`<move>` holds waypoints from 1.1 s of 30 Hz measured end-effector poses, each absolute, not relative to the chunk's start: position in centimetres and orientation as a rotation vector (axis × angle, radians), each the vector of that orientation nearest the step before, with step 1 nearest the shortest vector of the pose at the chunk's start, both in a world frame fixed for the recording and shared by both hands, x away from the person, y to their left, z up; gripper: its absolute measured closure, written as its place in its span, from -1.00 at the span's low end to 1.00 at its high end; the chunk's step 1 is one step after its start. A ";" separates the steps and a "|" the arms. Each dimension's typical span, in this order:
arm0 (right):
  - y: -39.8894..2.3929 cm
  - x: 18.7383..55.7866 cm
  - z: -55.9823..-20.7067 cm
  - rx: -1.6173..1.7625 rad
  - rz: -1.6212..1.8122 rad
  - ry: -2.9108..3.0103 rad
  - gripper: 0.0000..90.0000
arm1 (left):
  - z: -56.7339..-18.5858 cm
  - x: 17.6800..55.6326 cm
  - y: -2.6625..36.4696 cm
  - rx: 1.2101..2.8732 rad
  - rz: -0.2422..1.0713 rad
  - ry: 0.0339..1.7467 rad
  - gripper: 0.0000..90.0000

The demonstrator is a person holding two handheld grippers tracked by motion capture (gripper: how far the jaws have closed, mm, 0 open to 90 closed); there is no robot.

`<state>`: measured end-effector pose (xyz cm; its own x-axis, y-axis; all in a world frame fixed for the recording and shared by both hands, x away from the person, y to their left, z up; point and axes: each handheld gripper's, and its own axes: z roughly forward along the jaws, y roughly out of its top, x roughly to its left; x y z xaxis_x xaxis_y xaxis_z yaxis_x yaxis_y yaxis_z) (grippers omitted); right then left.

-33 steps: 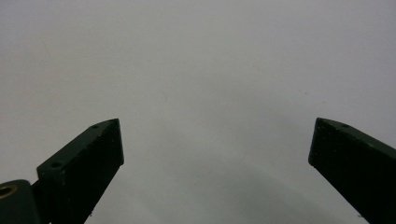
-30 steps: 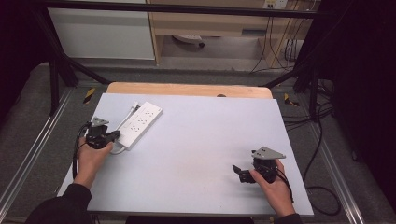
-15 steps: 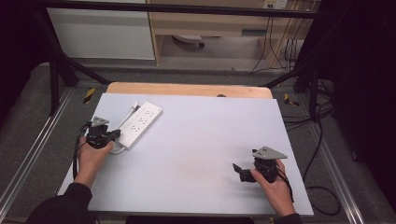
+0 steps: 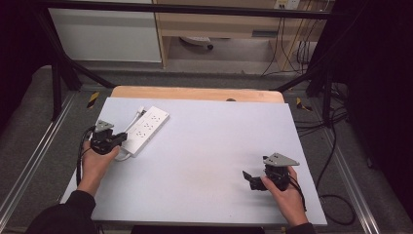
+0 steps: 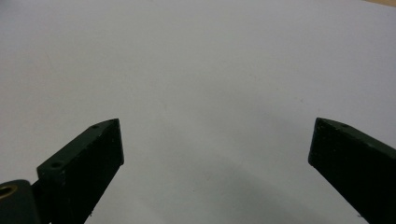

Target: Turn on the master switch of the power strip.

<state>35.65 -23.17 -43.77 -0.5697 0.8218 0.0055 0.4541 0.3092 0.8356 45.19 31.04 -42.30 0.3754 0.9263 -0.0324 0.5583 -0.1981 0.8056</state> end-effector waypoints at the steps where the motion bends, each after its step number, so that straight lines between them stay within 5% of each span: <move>1: -23.1 35.6 -43.8 1.133 1.169 2.157 -0.92 | -42.3 45.2 31.0 1.869 0.611 1.289 0.79; 33: -23.1 35.7 -43.9 1.134 1.167 2.166 -0.92 | -41.6 45.1 29.8 1.829 0.581 1.251 0.09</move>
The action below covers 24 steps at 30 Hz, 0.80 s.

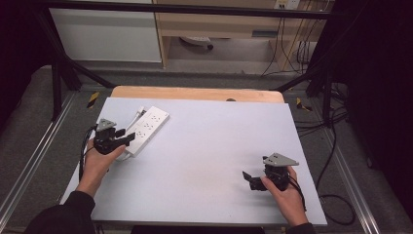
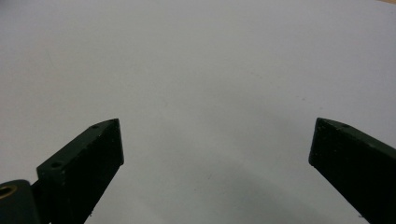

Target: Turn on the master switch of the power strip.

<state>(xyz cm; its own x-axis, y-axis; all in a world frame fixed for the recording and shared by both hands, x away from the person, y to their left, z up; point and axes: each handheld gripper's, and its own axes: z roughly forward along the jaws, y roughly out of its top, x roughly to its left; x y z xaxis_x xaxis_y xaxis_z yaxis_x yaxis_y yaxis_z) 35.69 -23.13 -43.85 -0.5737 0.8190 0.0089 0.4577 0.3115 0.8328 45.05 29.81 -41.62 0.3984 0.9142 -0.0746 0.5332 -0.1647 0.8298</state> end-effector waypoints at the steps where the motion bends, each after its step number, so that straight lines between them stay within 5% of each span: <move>1: -23.1 35.7 -43.9 1.133 1.167 2.166 -0.92 | -41.6 45.1 29.8 1.829 0.581 1.251 0.06; 24: -23.1 35.7 -43.9 1.135 1.165 2.170 -0.92 | -40.7 43.9 27.3 1.779 0.512 1.144 -0.76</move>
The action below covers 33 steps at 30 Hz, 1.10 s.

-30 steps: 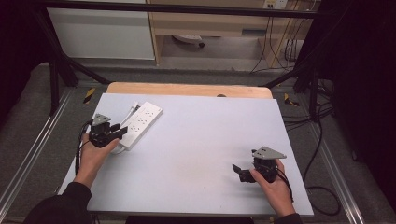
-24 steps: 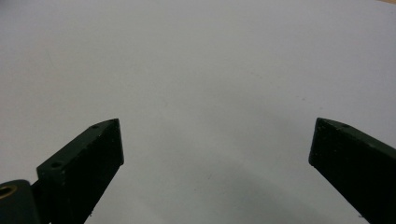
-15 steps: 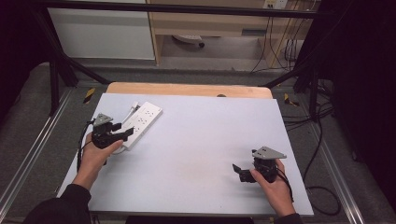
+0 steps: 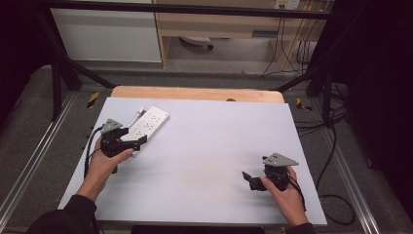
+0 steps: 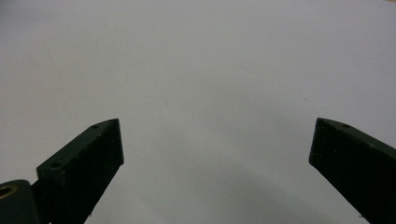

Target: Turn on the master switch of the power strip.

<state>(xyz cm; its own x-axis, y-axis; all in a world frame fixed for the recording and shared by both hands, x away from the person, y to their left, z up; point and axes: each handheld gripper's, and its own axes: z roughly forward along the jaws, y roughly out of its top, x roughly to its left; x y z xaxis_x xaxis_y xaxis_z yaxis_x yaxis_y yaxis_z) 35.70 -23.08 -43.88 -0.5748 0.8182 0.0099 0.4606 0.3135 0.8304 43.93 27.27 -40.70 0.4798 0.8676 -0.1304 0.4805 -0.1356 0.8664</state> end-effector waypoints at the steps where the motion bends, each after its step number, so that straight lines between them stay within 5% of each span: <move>1: -23.1 35.7 -43.9 1.134 1.165 2.171 -0.92 | -40.7 43.8 27.2 1.777 0.511 1.138 -0.77; 33: -23.1 35.7 -43.9 1.145 1.179 2.164 -0.93 | -38.8 38.0 27.1 1.698 0.498 1.098 -0.86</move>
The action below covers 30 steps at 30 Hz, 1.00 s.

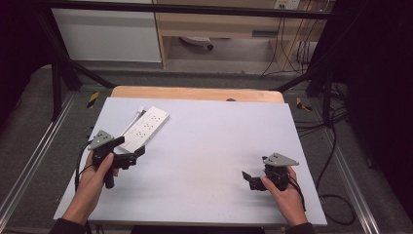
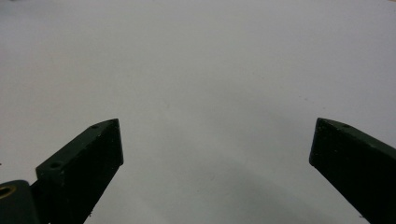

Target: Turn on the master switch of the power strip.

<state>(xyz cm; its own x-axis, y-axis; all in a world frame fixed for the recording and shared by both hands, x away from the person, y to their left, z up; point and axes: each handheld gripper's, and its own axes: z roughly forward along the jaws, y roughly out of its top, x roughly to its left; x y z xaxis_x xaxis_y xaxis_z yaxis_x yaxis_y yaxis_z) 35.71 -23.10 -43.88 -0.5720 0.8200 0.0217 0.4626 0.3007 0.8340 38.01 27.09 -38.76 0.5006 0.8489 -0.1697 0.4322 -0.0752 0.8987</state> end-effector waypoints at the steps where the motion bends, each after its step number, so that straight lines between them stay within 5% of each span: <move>1: -23.1 35.7 -43.9 1.148 1.180 2.163 -0.93 | -38.8 37.6 27.3 1.690 0.489 1.102 -0.86; 30: -23.7 35.6 -43.7 1.165 1.180 2.136 -0.93 | -40.4 32.8 29.5 1.684 0.521 1.088 -0.83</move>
